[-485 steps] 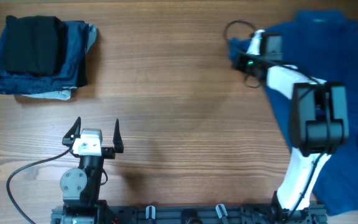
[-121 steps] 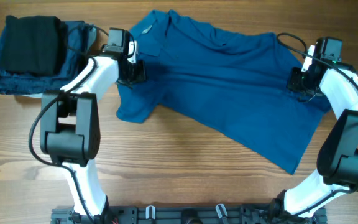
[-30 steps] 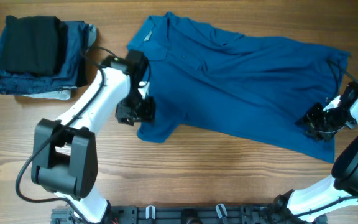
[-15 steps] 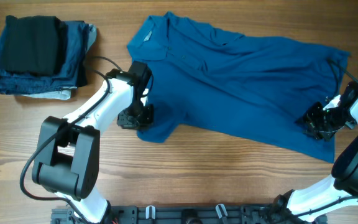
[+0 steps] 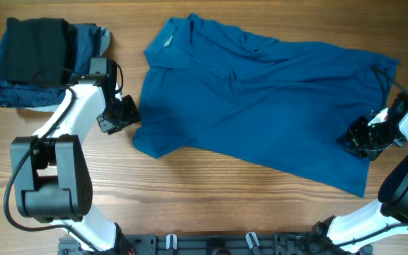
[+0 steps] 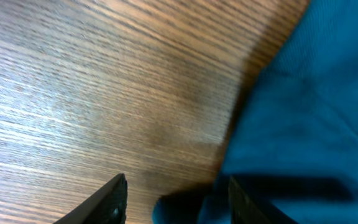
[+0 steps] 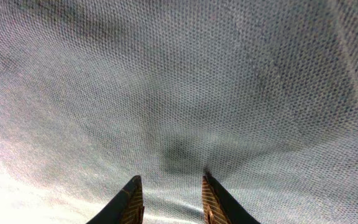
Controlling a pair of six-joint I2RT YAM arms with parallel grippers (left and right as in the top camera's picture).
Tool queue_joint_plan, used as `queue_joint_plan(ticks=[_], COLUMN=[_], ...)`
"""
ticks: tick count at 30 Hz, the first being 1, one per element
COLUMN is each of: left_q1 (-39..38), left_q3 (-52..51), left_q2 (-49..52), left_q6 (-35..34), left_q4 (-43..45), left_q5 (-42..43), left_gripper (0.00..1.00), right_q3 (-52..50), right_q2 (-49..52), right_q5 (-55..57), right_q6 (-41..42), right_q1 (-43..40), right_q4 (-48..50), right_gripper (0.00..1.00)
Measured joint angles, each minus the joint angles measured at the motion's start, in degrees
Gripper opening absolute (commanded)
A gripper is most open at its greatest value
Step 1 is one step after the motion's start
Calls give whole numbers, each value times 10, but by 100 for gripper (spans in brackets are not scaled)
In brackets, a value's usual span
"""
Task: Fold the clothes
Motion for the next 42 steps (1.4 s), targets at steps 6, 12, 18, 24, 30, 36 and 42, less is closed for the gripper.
queue_joint_plan(ticks=[6, 12, 18, 24, 30, 36, 42], left_q1=[-30, -61, -61, -61, -61, -61, -61], left_q3=[-1, -89, -111, -177, -192, -210, -190], left_q2=[-83, -95, -93, -93, -104, -108, -140], left_q6=[10, 20, 19, 13, 10, -19, -28], left_q4=[-149, -41, 73, 97, 65, -18, -2], left_q5=[34, 34, 34, 34, 36, 54, 91], left_gripper=[62, 53, 48, 46, 45, 11, 4], right_q3=[0, 0, 0, 0, 0, 0, 0], right_q2=[-12, -13, -13, -13, -13, -13, -13], right_q5=[0, 0, 0, 2, 6, 6, 7], right_q6=[-3, -4, -4, -5, -7, -7, -7], right_q1=[0, 0, 0, 0, 0, 0, 0], right_q4=[-5, -4, -2, 2, 26, 36, 40], right_gripper=[36, 36, 36, 38, 40, 40, 41])
